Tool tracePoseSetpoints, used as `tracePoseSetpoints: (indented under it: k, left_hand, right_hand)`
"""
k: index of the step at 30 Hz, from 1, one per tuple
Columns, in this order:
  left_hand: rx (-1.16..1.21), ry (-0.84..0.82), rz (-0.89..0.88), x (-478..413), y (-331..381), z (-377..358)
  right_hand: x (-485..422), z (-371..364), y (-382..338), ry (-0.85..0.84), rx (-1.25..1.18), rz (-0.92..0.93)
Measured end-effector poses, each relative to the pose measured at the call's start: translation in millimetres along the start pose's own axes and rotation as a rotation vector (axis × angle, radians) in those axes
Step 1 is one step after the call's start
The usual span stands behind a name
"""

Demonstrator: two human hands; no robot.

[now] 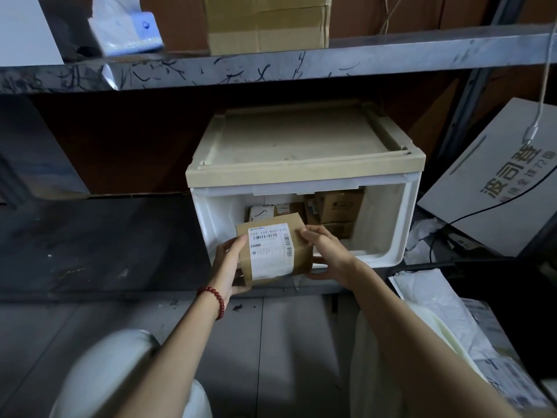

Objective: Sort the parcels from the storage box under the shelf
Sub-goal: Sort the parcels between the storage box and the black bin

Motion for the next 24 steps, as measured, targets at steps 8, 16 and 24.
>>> tracePoseSetpoints:
  k: [8, 16, 24]
  left_hand:
    - [-0.154, -0.084, -0.002, 4, 0, -11]
    - [-0.272, -0.144, -0.050, 7, 3, -13]
    - [-0.264, -0.072, 0.030, 4, -2, -5]
  right_hand:
    - [-6, 8, 8, 0.065, 0.038, -0.081]
    - [-12, 12, 15, 0.143, 0.015, -0.129]
    - [-19, 13, 18, 0.134, 0.002, -0.118]
Point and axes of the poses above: each hand's wrist, its own x-axis away from the middle knuckle, its own z-axis out of the back of the hand, y = z × x, the point moved 7 cm from there along -x, towards the middle knuckle, and after that the axes turned 3 degrees about z, right-handed, at the moved point
